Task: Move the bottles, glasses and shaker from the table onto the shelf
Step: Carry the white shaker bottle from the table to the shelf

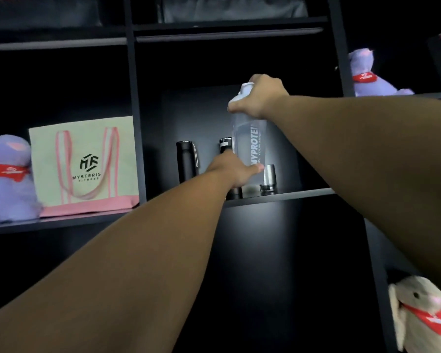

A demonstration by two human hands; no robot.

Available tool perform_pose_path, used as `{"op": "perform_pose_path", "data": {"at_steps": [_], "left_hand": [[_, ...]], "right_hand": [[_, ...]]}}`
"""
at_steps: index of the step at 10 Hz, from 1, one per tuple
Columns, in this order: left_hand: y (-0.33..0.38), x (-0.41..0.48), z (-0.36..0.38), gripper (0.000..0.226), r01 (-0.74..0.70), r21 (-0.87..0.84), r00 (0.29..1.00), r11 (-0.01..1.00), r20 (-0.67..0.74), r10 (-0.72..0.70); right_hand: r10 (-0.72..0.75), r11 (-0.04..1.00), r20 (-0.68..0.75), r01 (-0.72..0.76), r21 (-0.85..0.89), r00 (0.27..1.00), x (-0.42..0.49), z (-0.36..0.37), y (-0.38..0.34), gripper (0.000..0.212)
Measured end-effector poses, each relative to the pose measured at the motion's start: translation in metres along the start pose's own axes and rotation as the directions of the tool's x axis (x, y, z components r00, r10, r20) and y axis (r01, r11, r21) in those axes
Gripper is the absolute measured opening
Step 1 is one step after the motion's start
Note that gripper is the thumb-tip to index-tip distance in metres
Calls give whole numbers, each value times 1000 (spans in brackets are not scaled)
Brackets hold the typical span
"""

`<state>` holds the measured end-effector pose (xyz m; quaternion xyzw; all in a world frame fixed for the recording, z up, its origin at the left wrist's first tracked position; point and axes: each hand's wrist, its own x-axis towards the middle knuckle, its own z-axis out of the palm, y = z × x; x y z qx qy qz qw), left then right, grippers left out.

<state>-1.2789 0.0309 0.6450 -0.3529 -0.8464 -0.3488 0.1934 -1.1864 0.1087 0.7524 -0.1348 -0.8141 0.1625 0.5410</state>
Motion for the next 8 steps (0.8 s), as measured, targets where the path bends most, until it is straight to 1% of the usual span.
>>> {"op": "perform_pose_path", "data": {"at_steps": [1,3,4,5,6,7,8], "left_hand": [[-13,25,25,86,-14,105,999,994,32,11],[-33,57,60,81,18,105,998,994,54,-24],[-39,66,68,81,17,106,999,994,48,-23],[-44,75,72,75,5,116,999,993,32,-9],[-43,74,72,69,14,132,999,991,40,-20],[-43,70,72,64,52,106,999,993,12,-53],[-45,62,72,67,58,22,997,998,-59,-56]], "right_hand": [[8,1000,41,-9,13,999,19,43,24,58],[24,1000,86,-23,-9,996,43,96,55,67],[7,1000,82,-6,-12,997,49,110,65,70],[12,999,59,-15,36,998,53,127,79,81],[11,998,38,-13,63,999,54,136,89,84],[15,998,24,-17,68,1000,36,137,102,91],[20,998,7,-20,54,1000,18,132,110,95]]}}
